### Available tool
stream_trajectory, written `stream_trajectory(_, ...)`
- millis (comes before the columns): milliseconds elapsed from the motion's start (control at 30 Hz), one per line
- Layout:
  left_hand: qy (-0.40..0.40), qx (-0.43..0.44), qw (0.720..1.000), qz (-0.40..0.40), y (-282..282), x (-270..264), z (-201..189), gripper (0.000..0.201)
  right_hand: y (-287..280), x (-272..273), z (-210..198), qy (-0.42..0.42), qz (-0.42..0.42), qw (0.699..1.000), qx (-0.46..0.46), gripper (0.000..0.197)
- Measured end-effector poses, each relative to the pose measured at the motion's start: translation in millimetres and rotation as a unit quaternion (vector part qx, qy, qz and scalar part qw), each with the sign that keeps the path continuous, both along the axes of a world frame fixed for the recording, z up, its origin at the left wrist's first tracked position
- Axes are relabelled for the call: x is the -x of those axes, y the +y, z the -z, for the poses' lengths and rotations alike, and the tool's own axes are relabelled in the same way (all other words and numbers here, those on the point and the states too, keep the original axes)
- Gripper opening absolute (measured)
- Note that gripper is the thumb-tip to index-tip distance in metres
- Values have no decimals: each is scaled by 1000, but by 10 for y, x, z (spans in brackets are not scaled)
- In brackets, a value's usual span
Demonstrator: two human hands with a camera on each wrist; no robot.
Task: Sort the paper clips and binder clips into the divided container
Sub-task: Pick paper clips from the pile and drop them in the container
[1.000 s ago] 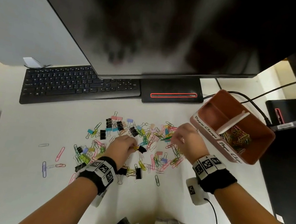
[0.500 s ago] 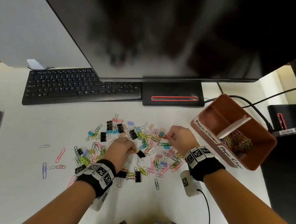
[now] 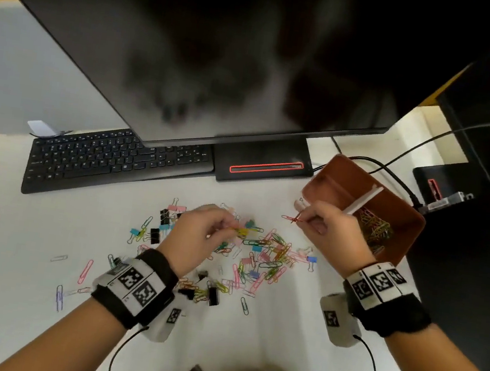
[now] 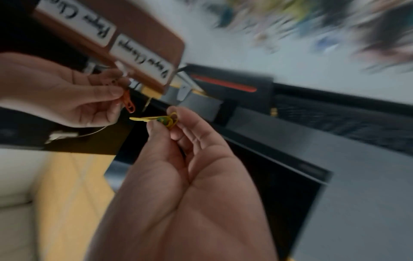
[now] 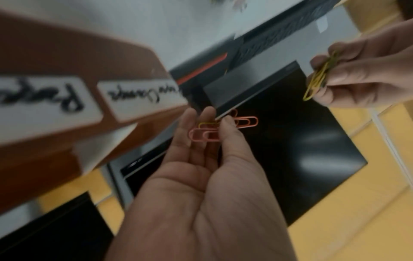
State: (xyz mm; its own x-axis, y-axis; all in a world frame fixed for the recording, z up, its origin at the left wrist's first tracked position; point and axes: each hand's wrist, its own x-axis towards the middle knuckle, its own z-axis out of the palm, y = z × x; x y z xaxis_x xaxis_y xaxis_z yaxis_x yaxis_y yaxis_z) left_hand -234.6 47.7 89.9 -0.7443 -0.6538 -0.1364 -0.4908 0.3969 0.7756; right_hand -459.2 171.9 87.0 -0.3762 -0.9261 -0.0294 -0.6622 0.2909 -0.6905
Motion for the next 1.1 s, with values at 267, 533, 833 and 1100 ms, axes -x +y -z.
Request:
stream_trajectory(267,116,-126,983,64,457,1766,-261,17,704,712,-172,12,204,979,5,19)
stream_trajectory(533,0,-129,987,93,746,2392,-6,24,792,1014,78,-62,245,965,-77,35)
stream_trajectory(833,47,-122,985,-113,112,1017,96,13,492,526,120,-54,66,996,31,19)
stream_trajectory(1100,-208,-47,971,-106,-3,30,642,27,-124,-140,694,8,-117,979,-169,46)
